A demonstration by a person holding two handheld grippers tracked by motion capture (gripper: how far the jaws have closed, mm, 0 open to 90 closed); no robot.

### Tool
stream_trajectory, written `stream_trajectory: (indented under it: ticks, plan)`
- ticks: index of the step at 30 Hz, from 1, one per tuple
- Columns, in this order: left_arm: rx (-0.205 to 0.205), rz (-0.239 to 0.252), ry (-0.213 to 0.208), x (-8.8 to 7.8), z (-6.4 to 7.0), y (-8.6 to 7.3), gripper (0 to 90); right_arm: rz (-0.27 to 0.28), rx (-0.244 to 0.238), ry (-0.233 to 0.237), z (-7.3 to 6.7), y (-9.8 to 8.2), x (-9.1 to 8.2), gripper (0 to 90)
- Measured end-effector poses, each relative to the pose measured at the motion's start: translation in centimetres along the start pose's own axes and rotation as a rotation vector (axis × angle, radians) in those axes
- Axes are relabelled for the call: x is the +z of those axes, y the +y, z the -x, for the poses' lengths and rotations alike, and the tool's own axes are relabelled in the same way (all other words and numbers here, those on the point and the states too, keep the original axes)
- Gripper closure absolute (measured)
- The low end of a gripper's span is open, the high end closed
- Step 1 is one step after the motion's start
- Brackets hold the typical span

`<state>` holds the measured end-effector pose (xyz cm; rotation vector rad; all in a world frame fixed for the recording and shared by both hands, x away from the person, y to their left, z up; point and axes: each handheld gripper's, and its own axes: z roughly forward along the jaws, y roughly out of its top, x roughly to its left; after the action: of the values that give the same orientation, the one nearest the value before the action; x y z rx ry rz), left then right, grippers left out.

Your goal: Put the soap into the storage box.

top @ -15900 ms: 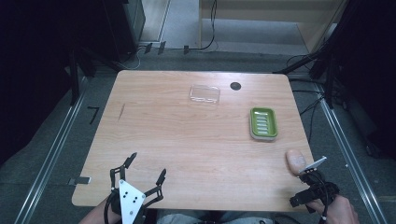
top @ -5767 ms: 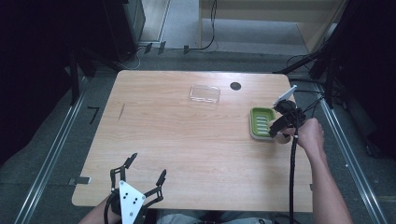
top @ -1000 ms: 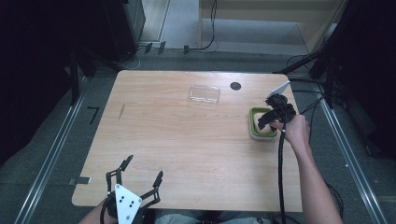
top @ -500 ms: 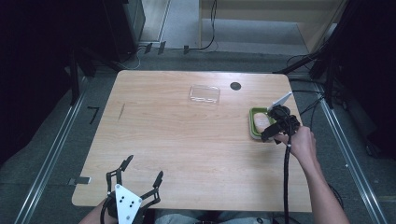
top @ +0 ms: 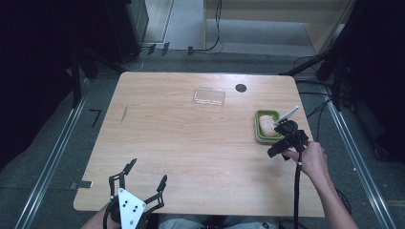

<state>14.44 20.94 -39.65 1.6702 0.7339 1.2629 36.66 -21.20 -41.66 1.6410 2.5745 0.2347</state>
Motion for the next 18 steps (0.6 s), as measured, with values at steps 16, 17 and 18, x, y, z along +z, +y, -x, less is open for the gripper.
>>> stream_trajectory:
  ticks: [16,17,18]
  plan:
    - [-0.003,0.002,0.000,0.0,0.0,0.0,13.8,-0.053,-0.023,-0.012,-1.0,-4.9,2.2,13.8]
    - [-0.001,0.001,-0.002,0.0,0.0,0.0,13.8,-0.059,-0.024,-0.015,-1.1,-5.2,2.4,13.8]
    - [-0.001,0.001,-0.002,0.0,0.0,0.1,13.8,-0.067,-0.026,-0.016,-1.2,-5.4,2.6,13.7]
